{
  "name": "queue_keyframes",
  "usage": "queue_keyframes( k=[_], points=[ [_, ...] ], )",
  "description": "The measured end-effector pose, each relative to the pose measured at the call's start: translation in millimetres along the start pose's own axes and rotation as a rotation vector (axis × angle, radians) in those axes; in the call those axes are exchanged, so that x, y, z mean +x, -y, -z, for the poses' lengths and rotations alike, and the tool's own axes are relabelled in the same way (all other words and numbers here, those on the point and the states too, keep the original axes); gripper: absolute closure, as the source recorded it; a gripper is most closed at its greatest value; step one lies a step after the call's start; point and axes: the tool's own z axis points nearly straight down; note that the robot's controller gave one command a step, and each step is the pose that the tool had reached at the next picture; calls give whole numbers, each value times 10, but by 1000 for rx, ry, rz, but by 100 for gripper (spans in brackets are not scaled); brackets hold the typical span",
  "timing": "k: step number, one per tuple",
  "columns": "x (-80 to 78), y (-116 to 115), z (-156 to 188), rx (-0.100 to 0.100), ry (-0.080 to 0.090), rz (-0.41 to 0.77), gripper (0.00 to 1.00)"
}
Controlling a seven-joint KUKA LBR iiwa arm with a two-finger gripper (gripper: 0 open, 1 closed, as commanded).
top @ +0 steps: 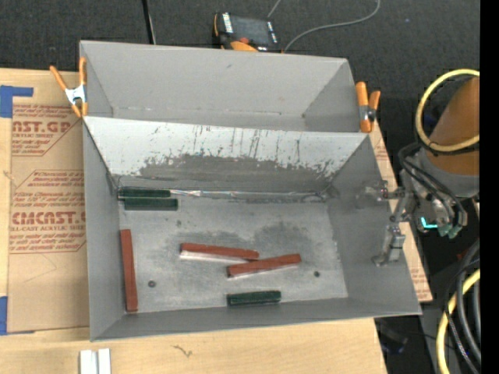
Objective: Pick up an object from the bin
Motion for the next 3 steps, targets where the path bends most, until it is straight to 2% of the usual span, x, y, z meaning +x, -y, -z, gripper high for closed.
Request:
queue_keyframes(
  k=[1, 2, 3],
  points=[
    [-19, -9, 39, 2, 8, 3, 100],
    [-19, -11, 38, 1, 7, 3, 0],
    [-80, -751, -1028, -3, 1, 164, 0]
  ],
)
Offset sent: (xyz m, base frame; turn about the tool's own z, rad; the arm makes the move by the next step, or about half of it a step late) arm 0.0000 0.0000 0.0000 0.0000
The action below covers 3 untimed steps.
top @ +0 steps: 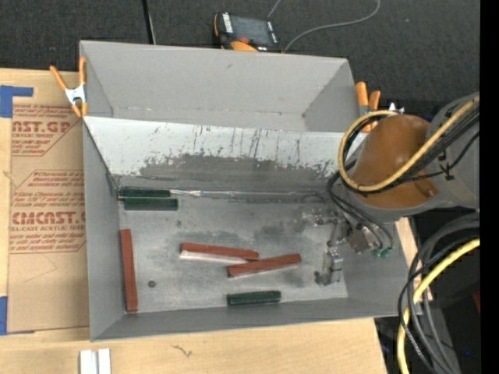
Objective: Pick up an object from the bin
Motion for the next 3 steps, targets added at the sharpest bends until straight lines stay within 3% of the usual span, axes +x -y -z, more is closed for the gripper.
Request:
queue_keyframes(
  k=[1, 2, 3],
  points=[
    [-120, -266, -505, 1, 2, 19, 0],
    [-126, -242, -473, 4, 5, 18, 100],
    [-154, -365, 908, 7, 14, 59, 100]
  ],
)
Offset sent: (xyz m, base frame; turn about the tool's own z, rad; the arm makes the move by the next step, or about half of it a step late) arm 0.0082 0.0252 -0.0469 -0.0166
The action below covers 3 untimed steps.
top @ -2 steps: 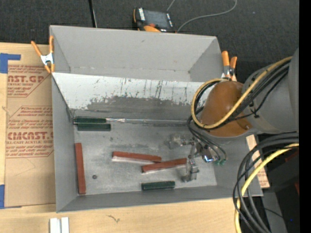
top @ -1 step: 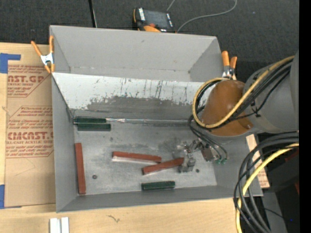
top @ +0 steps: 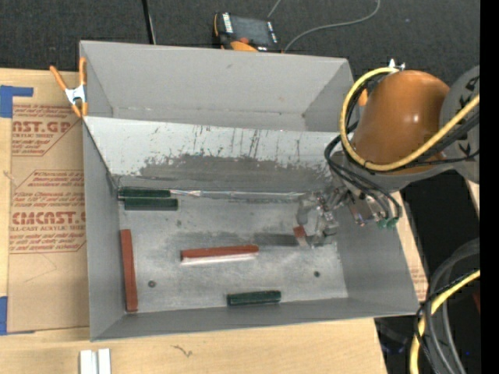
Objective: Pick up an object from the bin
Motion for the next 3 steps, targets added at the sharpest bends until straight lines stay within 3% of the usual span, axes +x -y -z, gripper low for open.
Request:
queue_keyframes(
  k=[1, 2, 3],
  points=[
    [15, -5, -43, -2, -7, 0, 0],
    [175, -359, -1396, -7, -16, 100, 0],
    [153, -342, -1352, -4, -9, 98, 100]
  ],
)
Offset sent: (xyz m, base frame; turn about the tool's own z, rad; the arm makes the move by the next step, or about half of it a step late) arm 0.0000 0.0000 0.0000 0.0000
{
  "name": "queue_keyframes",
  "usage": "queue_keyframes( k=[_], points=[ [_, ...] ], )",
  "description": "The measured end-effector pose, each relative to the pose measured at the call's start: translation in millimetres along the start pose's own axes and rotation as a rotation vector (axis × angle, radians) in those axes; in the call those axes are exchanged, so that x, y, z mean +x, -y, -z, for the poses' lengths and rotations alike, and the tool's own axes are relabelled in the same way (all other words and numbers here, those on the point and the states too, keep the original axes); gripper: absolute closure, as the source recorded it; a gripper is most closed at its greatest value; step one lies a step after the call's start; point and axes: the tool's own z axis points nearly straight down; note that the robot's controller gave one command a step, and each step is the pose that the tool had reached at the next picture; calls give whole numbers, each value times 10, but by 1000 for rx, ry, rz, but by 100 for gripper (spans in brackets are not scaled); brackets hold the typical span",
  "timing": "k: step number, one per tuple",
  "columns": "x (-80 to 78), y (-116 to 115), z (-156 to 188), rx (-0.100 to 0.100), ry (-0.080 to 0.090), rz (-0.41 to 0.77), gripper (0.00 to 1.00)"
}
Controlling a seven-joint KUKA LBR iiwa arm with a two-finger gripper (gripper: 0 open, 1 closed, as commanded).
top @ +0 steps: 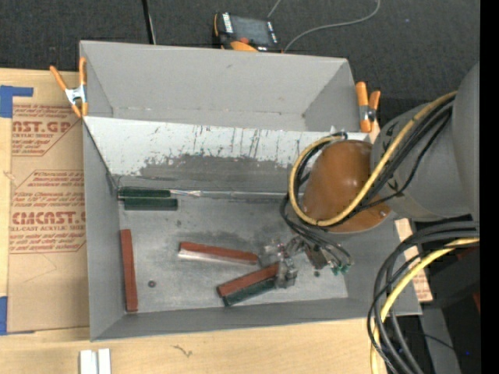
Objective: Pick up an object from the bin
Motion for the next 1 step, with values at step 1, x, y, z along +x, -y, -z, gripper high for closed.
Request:
queue_keyframes(
  k=[1],
  points=[
    [-131, 33, 1347, 3, 7, -2, 100]
  ],
)
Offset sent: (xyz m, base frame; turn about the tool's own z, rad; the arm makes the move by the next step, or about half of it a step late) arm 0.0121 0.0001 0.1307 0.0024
